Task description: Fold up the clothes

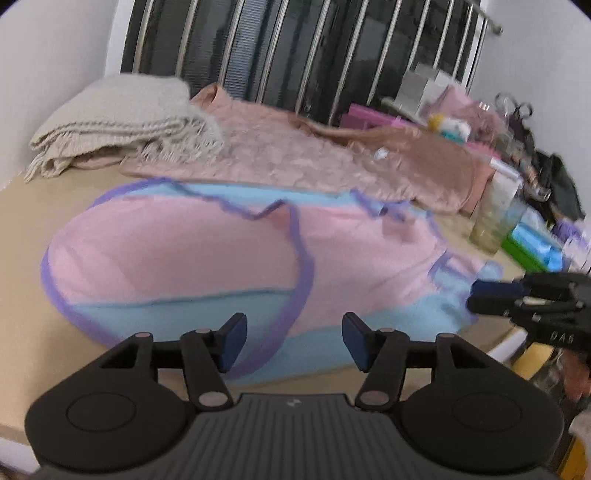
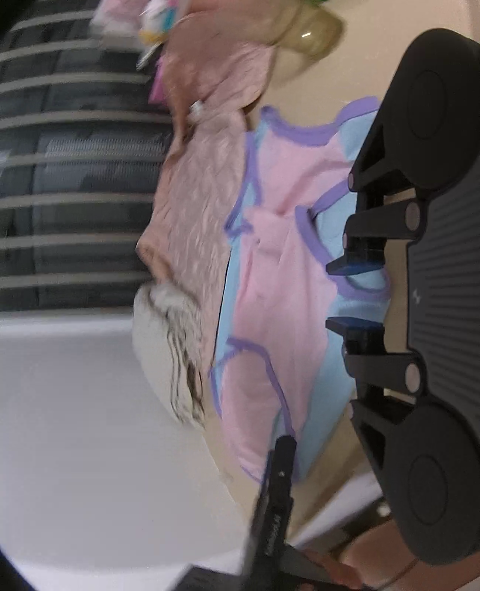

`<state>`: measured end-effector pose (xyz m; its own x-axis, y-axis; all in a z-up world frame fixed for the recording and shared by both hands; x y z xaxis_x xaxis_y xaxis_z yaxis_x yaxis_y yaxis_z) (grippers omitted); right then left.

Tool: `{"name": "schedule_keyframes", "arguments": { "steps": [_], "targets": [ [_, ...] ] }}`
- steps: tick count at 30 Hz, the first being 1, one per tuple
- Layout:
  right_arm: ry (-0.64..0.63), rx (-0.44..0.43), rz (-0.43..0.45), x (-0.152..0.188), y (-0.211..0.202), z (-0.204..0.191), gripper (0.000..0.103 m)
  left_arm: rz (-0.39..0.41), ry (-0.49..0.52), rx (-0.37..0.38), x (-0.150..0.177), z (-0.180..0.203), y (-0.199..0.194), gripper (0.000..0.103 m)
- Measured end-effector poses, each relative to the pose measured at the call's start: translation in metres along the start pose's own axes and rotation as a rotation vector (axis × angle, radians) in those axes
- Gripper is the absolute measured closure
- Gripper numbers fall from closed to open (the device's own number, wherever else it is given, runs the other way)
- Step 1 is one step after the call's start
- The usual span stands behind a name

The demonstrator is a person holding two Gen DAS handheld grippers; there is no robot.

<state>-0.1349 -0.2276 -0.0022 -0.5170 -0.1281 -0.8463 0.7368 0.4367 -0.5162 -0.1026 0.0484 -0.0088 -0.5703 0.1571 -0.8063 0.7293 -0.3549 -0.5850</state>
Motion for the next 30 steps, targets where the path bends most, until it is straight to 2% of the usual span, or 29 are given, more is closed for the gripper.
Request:
{"name": "schedule_keyframes", "arguments": {
  "steps": [2, 3, 4, 5, 6, 7, 9, 11, 13, 14, 16, 18, 20, 21, 22, 26, 28, 30],
  "targets": [
    [-0.023, 0.007, -0.016, 0.002, 0.005, 0.001, 0.079, 0.003, -0.006, 0.001, 0.002, -0.006, -0.003, 0.045],
    [-0.016, 0.008, -0.028, 0.003, 0.008, 0.003, 0.079, -0.003, -0.013, 0.002, 0.002, -0.008, -0.004, 0.049],
    [-0.001, -0.001, -0.044, 0.004, 0.012, 0.004, 0.081, -0.009, -0.019, 0.003, 0.001, -0.011, -0.004, 0.06],
    [0.015, -0.013, -0.063, 0.005, 0.016, 0.006, 0.089, -0.016, -0.013, -0.013, 0.001, -0.012, -0.005, 0.066],
    [0.02, -0.015, -0.07, 0.005, 0.017, 0.006, 0.092, -0.022, -0.007, -0.03, 0.001, -0.014, -0.005, 0.072],
    [0.019, -0.012, -0.071, 0.005, 0.017, 0.006, 0.092, -0.023, -0.01, -0.029, 0.002, -0.015, -0.007, 0.072],
    [0.007, 0.0, -0.079, 0.004, 0.014, 0.006, 0.092, -0.024, -0.016, -0.026, 0.003, -0.019, -0.012, 0.071],
    [-0.034, -0.005, -0.034, 0.003, 0.002, 0.005, 0.09, 0.016, 0.03, -0.001, 0.004, -0.017, -0.022, 0.06],
    [-0.097, -0.046, 0.014, 0.002, -0.008, 0.001, 0.077, 0.061, 0.129, 0.027, 0.003, -0.006, -0.028, 0.04],
    [-0.134, -0.072, 0.027, 0.002, -0.01, -0.003, 0.066, 0.059, 0.178, 0.022, 0.002, 0.001, -0.027, 0.039],
    [-0.185, -0.144, 0.044, 0.0, -0.003, -0.012, 0.065, 0.048, 0.3, 0.016, 0.001, 0.017, -0.019, 0.039],
    [-0.22, -0.212, 0.013, 0.001, 0.012, -0.02, 0.065, 0.047, 0.416, 0.044, 0.003, 0.031, -0.013, 0.039],
    [-0.259, -0.236, -0.019, 0.004, 0.024, -0.023, 0.065, 0.034, 0.501, 0.058, 0.008, 0.038, -0.009, 0.039],
    [-0.279, -0.244, -0.034, 0.005, 0.03, -0.024, 0.062, 0.028, 0.531, 0.057, 0.011, 0.04, -0.007, 0.037],
    [-0.261, -0.26, -0.055, 0.005, 0.034, -0.022, 0.06, 0.025, 0.53, 0.055, 0.011, 0.039, -0.007, 0.037],
    [-0.148, -0.353, -0.118, 0.001, 0.036, -0.008, 0.058, -0.044, 0.421, 0.127, 0.009, 0.027, -0.006, 0.04],
    [-0.128, -0.394, -0.139, 0.002, 0.029, -0.007, 0.058, -0.046, 0.424, 0.139, 0.015, 0.026, -0.012, 0.04],
    [-0.112, -0.423, -0.144, 0.005, 0.023, -0.006, 0.058, -0.048, 0.474, 0.126, 0.019, 0.03, -0.017, 0.04]
  ]
}}
Point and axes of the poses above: each gripper's, at about its wrist camera, not at the fingertips, and y roughly the way its jaws point, z to its right, x to its underside, the point moved 3 cm from there along y, roughly the way its jaws point, and after that the axes turned 8 degrees about y, right-handed, at the moved point
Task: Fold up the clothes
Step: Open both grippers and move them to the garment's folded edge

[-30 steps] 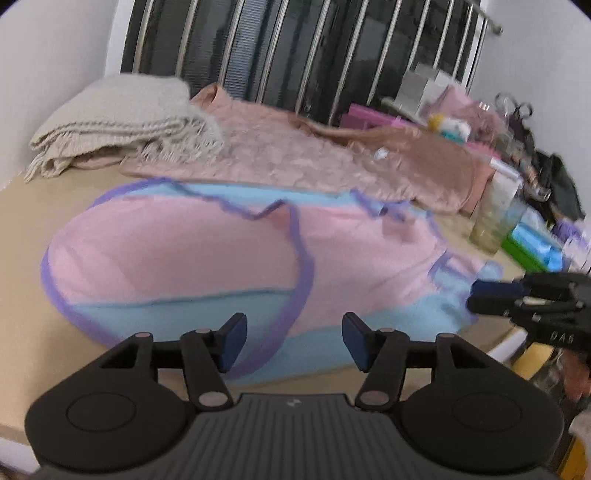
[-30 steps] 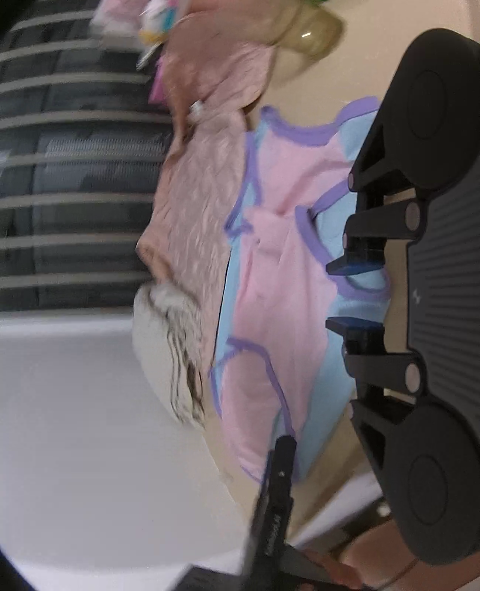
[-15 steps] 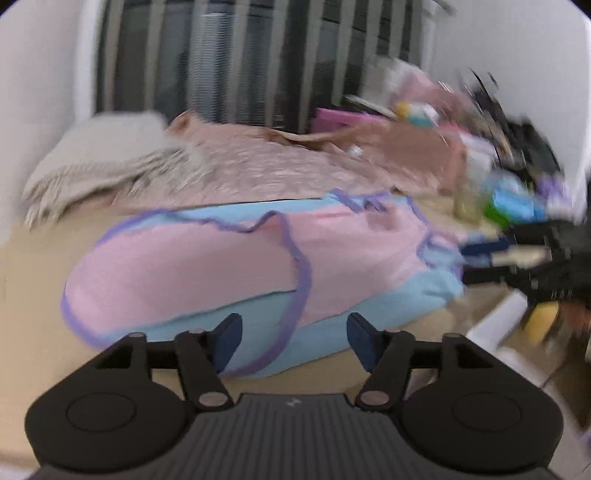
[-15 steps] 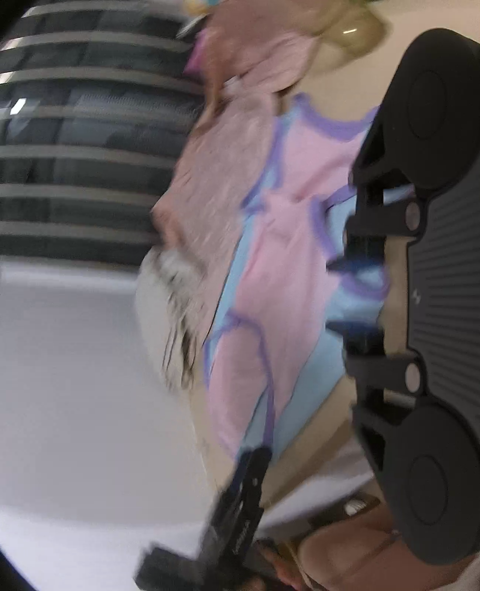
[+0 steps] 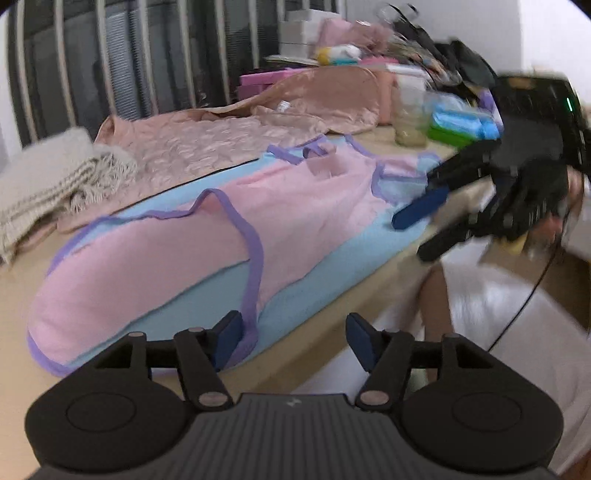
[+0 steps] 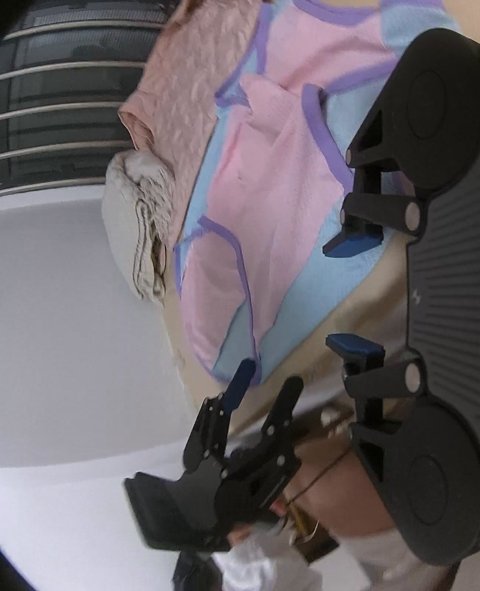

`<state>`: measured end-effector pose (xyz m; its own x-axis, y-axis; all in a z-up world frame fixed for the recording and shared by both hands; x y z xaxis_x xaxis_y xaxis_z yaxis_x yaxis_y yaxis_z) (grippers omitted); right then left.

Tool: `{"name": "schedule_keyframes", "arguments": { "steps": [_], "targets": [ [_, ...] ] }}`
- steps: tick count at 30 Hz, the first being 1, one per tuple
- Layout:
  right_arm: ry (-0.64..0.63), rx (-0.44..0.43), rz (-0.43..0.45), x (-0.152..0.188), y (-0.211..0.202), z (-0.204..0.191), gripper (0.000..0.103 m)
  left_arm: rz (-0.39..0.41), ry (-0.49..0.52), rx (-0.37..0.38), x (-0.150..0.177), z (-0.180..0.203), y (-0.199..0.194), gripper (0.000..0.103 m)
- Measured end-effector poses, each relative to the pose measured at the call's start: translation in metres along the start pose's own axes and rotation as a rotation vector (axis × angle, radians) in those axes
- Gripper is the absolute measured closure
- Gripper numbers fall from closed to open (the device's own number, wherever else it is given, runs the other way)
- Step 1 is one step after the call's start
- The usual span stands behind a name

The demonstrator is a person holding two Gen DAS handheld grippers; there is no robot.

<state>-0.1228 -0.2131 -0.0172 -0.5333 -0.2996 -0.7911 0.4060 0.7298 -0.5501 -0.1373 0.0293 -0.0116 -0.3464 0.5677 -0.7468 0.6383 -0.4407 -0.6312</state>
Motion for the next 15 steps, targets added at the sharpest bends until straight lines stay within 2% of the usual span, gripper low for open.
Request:
{"name": "schedule_keyframes", "arguments": {
  "steps": [2, 3, 4, 6, 8, 9, 10, 11, 14, 15],
  "targets": [
    [-0.02, 0.009, -0.004, 0.002, -0.005, -0.005, 0.06, 0.009, 0.041, -0.008, 0.001, 0.005, -0.006, 0.04],
    [-0.056, 0.029, 0.004, 0.001, -0.007, -0.009, 0.06, 0.023, 0.093, -0.034, 0.001, 0.008, -0.009, 0.039],
    [-0.128, 0.073, 0.018, 0.002, -0.009, -0.014, 0.059, 0.037, 0.146, -0.06, 0.001, 0.012, -0.012, 0.039],
    [-0.299, 0.177, 0.028, 0.004, -0.01, -0.026, 0.057, 0.001, 0.264, -0.11, 0.002, 0.018, -0.007, 0.039],
    [-0.427, 0.222, -0.031, 0.008, -0.002, -0.032, 0.057, -0.04, 0.351, -0.132, 0.003, 0.022, 0.001, 0.04],
    [-0.446, 0.225, -0.06, 0.009, 0.002, -0.031, 0.06, -0.057, 0.361, -0.113, 0.003, 0.021, 0.004, 0.044],
    [-0.446, 0.221, -0.091, 0.01, 0.006, -0.029, 0.063, -0.063, 0.352, -0.086, 0.003, 0.019, 0.007, 0.054],
    [-0.447, 0.222, -0.092, 0.012, 0.008, -0.029, 0.067, -0.064, 0.34, -0.066, 0.002, 0.018, 0.007, 0.055],
    [-0.395, 0.212, -0.085, 0.009, 0.005, -0.027, 0.074, -0.054, 0.337, -0.077, 0.006, 0.02, 0.007, 0.058],
    [-0.355, 0.194, -0.083, 0.007, 0.002, -0.025, 0.082, -0.044, 0.32, -0.083, 0.007, 0.021, 0.006, 0.062]
  ]
}}
Point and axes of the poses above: each gripper's, at about its wrist camera, not at the fingertips, and y roughly the way its jaws point, z to its right, x to its underside, the point moved 3 cm from there along y, roughly the way its jaws point, and after that the axes turned 8 degrees about y, right-handed, at the moved point
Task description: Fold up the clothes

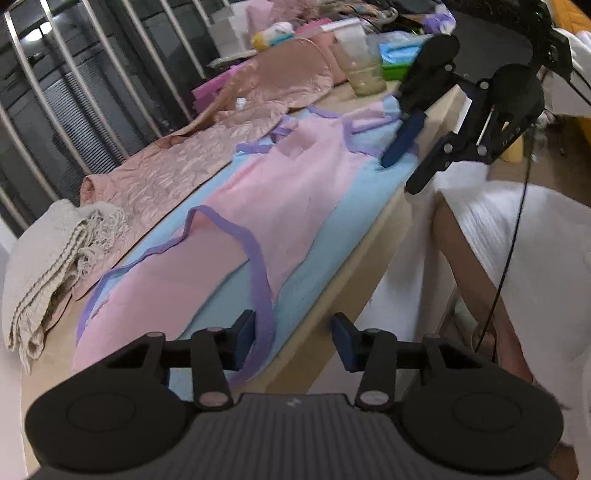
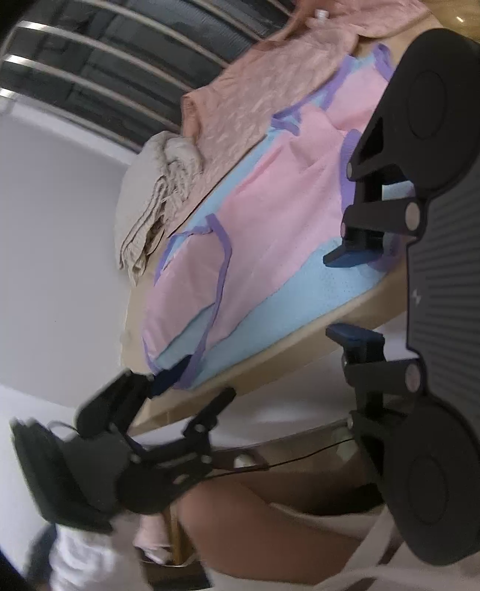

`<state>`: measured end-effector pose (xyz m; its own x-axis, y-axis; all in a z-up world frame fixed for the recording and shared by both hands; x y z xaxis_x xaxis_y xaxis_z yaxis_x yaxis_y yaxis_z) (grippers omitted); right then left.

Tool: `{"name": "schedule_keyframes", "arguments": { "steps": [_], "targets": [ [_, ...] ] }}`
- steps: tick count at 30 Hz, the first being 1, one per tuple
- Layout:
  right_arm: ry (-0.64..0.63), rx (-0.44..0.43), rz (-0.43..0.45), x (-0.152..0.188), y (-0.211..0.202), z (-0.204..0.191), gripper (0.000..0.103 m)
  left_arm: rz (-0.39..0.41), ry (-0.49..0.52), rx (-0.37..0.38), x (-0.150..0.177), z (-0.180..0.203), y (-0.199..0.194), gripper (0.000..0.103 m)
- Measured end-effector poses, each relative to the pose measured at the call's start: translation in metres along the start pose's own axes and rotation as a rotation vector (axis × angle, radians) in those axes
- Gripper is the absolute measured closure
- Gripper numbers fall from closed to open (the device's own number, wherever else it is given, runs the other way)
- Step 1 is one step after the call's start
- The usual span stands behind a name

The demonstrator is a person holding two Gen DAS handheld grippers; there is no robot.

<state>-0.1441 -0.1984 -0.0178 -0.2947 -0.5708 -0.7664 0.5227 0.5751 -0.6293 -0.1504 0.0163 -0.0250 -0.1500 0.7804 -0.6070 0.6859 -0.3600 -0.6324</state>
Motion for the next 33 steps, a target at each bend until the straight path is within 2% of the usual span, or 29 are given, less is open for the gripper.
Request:
{"name": "schedule_keyframes", "arguments": {
  "steps": [1, 2, 4, 7, 11, 13, 15, 17, 18, 19, 21, 22, 24, 25, 27, 29, 31, 33],
  "targets": [
    [0.039, -0.024, 0.006, 0.001, -0.003, 0.003, 0.088, 0.009, -0.017, 0.004, 0.001, -0.001, -0.003, 0.07],
    [0.072, -0.047, 0.015, 0.003, -0.005, 0.005, 0.103, 0.018, -0.034, 0.009, 0.001, -0.002, -0.006, 0.075],
    [0.107, -0.07, 0.025, 0.008, -0.01, 0.008, 0.103, 0.028, -0.078, 0.034, 0.002, -0.007, -0.013, 0.098],
    [0.138, -0.097, 0.027, 0.008, -0.013, 0.016, 0.103, 0.027, -0.136, 0.113, 0.002, -0.023, -0.02, 0.1],
    [0.219, -0.156, 0.092, -0.007, -0.021, 0.042, 0.103, 0.098, -0.245, 0.18, -0.007, -0.065, -0.022, 0.1],
    [0.231, -0.148, 0.122, -0.023, -0.021, 0.061, 0.103, 0.128, -0.285, 0.198, -0.015, -0.091, -0.018, 0.1],
    [0.25, -0.12, 0.138, -0.039, -0.013, 0.081, 0.103, 0.105, -0.29, 0.202, -0.021, -0.111, -0.001, 0.1],
    [0.29, -0.05, 0.123, -0.053, 0.009, 0.104, 0.103, 0.067, -0.308, 0.182, -0.024, -0.129, 0.019, 0.099],
    [0.315, -0.013, 0.113, -0.057, 0.02, 0.113, 0.102, 0.033, -0.35, 0.167, -0.021, -0.136, 0.031, 0.09],
    [0.346, 0.037, 0.102, -0.06, 0.032, 0.122, 0.101, -0.015, -0.402, 0.18, -0.015, -0.143, 0.043, 0.075],
    [0.36, 0.083, 0.112, -0.06, 0.029, 0.125, 0.097, -0.046, -0.455, 0.222, -0.002, -0.149, 0.045, 0.057],
    [0.362, 0.1, 0.12, -0.059, 0.025, 0.125, 0.097, -0.025, -0.481, 0.223, 0.008, -0.152, 0.037, 0.055],
    [0.352, 0.099, 0.16, -0.051, 0.004, 0.12, 0.066, 0.014, -0.536, 0.218, 0.027, -0.157, 0.021, 0.049],
    [0.347, 0.093, 0.179, -0.045, -0.007, 0.116, 0.062, 0.028, -0.567, 0.213, 0.037, -0.16, 0.013, 0.046],
    [0.348, 0.084, 0.16, -0.032, -0.021, 0.109, 0.061, 0.022, -0.608, 0.178, 0.05, -0.163, 0.008, 0.046],
    [0.328, 0.067, 0.136, -0.015, -0.03, 0.102, 0.061, 0.014, -0.621, 0.171, 0.057, -0.16, 0.008, 0.054],
    [0.305, 0.066, 0.112, 0.003, -0.038, 0.095, 0.061, 0.009, -0.584, 0.136, 0.059, -0.152, 0.008, 0.086],
    [0.293, 0.088, 0.087, 0.019, -0.045, 0.09, 0.061, 0.003, -0.546, 0.099, 0.061, -0.143, 0.007, 0.087]
  ]
}}
Point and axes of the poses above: each gripper's, at about its wrist camera, not at the fingertips, and y roughly the way its jaws point, z to its right, x to its underside, the point moved 3 cm from there along y, roughly the way its jaws point, and after that the axes turned 8 degrees about y, right-handed, at the moved point
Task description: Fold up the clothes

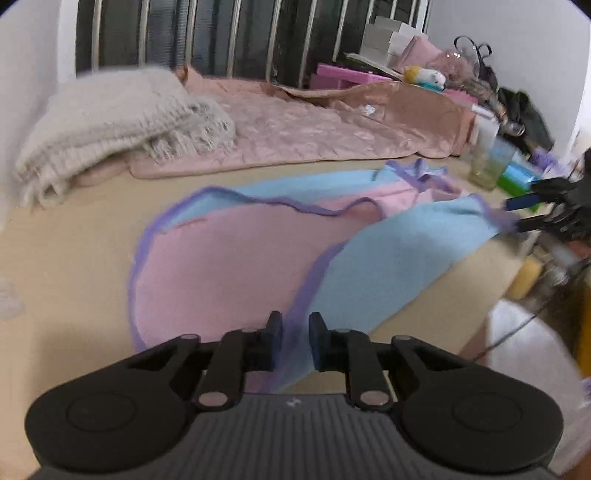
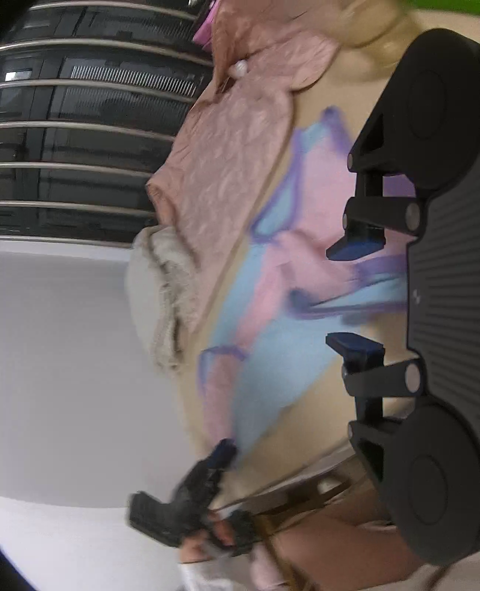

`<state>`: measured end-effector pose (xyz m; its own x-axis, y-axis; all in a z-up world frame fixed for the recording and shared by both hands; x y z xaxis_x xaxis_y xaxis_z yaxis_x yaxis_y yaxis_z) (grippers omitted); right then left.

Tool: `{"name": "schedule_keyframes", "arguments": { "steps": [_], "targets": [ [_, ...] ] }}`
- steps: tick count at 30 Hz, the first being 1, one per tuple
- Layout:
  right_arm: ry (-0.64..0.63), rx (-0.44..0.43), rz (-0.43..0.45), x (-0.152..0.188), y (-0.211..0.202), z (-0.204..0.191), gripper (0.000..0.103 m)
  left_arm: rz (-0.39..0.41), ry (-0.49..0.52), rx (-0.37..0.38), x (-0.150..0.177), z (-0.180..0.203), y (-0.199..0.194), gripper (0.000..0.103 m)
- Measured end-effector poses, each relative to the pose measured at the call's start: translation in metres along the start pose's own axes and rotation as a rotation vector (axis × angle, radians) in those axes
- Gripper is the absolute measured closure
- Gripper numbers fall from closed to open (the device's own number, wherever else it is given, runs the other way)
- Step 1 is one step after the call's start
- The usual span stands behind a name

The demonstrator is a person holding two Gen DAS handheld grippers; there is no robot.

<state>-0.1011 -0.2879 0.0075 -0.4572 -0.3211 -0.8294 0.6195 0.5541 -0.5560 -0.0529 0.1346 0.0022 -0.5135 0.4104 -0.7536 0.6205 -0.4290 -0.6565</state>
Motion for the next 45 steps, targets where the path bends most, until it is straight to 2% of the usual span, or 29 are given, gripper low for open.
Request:
{"name": "schedule_keyframes", "arguments": {
  "steps": [5, 7, 8, 10, 13, 16, 17, 18, 19, 20, 23, 25, 26, 28, 30, 32, 33, 36, 37, 39, 41, 42, 43, 44, 45],
  "targets": [
    [0.003, 0.024, -0.048, 0.027, -0.015, 0.014, 0.061, 0.02, -0.025, -0.039, 0.005, -0.013, -0.002, 0.087],
    [0.02, 0.025, -0.077, 0.029, -0.008, 0.022, 0.066, 0.027, -0.021, -0.05, 0.007, -0.013, -0.004, 0.087],
    [0.051, 0.006, -0.085, 0.027, -0.007, 0.029, 0.097, 0.028, -0.024, -0.053, 0.008, -0.013, -0.004, 0.087],
    [0.129, -0.023, -0.086, 0.018, -0.005, 0.045, 0.098, 0.026, -0.012, -0.063, 0.008, -0.012, -0.005, 0.086],
    [0.234, 0.009, -0.023, -0.005, -0.006, 0.072, 0.098, 0.022, 0.004, -0.072, 0.007, -0.01, -0.004, 0.086],
    [0.221, 0.106, -0.037, -0.019, 0.014, 0.079, 0.092, 0.017, -0.007, -0.076, 0.006, -0.01, -0.004, 0.085],
    [0.197, 0.151, -0.056, -0.02, 0.022, 0.078, 0.081, 0.012, -0.01, -0.081, 0.006, -0.01, -0.004, 0.084],
    [0.162, 0.19, -0.078, -0.019, 0.028, 0.074, 0.07, 0.005, -0.015, -0.089, 0.006, -0.01, -0.005, 0.079],
    [0.12, 0.218, -0.082, -0.019, 0.028, 0.069, 0.066, -0.005, -0.026, -0.095, 0.006, -0.01, -0.007, 0.072],
    [0.095, 0.232, -0.063, -0.018, 0.024, 0.065, 0.063, -0.015, -0.038, -0.101, 0.006, -0.009, -0.009, 0.071],
    [0.133, 0.166, 0.002, -0.013, -0.002, 0.062, 0.057, 0.032, -0.043, -0.077, -0.001, 0.0, -0.021, 0.065],
    [0.163, 0.145, -0.001, -0.005, -0.005, 0.065, 0.055, 0.064, -0.036, -0.046, -0.011, 0.009, -0.02, 0.057],
    [0.178, 0.152, -0.014, -0.001, -0.002, 0.068, 0.055, 0.077, -0.032, -0.031, -0.017, 0.013, -0.018, 0.056],
    [0.213, 0.16, -0.039, 0.008, 0.006, 0.074, 0.06, 0.085, -0.014, 0.005, -0.026, 0.022, -0.005, 0.056],
    [0.273, 0.141, -0.043, 0.013, 0.012, 0.079, 0.099, 0.072, 0.009, 0.016, -0.029, 0.03, 0.007, 0.056],
    [0.337, 0.092, -0.038, 0.017, 0.01, 0.082, 0.099, 0.045, 0.02, 0.022, -0.027, 0.035, 0.018, 0.058],
    [0.35, 0.061, -0.047, 0.019, 0.007, 0.081, 0.1, 0.023, 0.02, 0.025, -0.023, 0.035, 0.022, 0.062],
    [0.422, -0.063, -0.073, 0.023, -0.007, 0.086, 0.1, 0.032, 0.027, 0.015, -0.012, 0.036, 0.018, 0.065],
    [0.46, -0.068, -0.075, 0.025, -0.012, 0.092, 0.1, 0.033, 0.01, 0.02, -0.01, 0.034, 0.016, 0.065],
    [0.482, 0.013, -0.081, 0.027, -0.018, 0.101, 0.098, 0.024, -0.031, 0.034, -0.01, 0.028, 0.014, 0.065],
    [0.439, 0.123, -0.07, 0.024, -0.021, 0.1, 0.093, 0.032, -0.067, 0.036, -0.015, 0.021, 0.007, 0.065],
    [0.42, 0.15, -0.061, 0.02, -0.023, 0.096, 0.093, 0.052, -0.074, 0.038, -0.02, 0.017, 0.001, 0.062],
    [0.394, 0.134, -0.041, 0.012, -0.026, 0.089, 0.091, 0.089, -0.085, 0.034, -0.029, 0.011, -0.007, 0.056],
    [0.347, 0.117, -0.013, -0.001, -0.025, 0.079, 0.081, 0.097, -0.083, 0.017, -0.041, 0.006, -0.005, 0.05],
    [0.292, 0.109, 0.017, -0.014, -0.023, 0.068, 0.061, 0.105, -0.08, -0.001, -0.054, 0.001, -0.003, 0.035]
  ]
}}
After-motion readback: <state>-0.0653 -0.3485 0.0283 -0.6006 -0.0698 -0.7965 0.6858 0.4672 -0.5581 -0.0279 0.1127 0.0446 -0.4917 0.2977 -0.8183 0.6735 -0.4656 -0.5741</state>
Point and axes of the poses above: each gripper's, at about its wrist camera, not at the fingertips, and y roughly the way its jaws point, z to its right, x to its underside, the point moved 3 cm from there along y, roughly the way its jaws point, and after that the axes turned 8 degrees about y, right-handed, at the moved point
